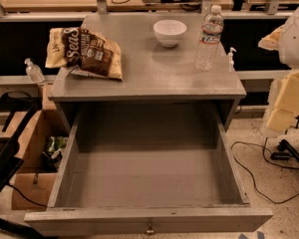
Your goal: Place water bottle into top drawer
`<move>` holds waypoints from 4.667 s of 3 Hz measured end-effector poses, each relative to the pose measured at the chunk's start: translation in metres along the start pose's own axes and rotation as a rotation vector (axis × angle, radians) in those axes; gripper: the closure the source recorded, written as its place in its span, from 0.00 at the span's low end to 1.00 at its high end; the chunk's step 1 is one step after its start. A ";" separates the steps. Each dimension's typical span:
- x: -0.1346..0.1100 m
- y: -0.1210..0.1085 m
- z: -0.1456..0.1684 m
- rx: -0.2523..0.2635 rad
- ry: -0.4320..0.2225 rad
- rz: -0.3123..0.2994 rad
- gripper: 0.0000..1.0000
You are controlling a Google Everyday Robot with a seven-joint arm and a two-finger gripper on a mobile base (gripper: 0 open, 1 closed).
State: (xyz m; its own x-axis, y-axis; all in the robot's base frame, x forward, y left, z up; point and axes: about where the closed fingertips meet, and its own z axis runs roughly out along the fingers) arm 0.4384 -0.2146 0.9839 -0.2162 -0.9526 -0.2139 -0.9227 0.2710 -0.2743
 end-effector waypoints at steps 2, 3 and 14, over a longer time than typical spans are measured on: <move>0.002 -0.010 0.001 0.002 -0.063 0.046 0.00; 0.018 -0.025 0.016 0.011 -0.188 0.168 0.00; -0.051 -0.308 0.159 0.395 -1.118 0.690 0.00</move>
Offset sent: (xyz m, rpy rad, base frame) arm 0.0244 -0.0123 -0.0007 0.1820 -0.0123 -0.0663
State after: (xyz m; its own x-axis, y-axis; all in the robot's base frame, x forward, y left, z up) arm 0.7845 -0.2276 0.9298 -0.0460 -0.0428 -0.9980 -0.5414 0.8407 -0.0110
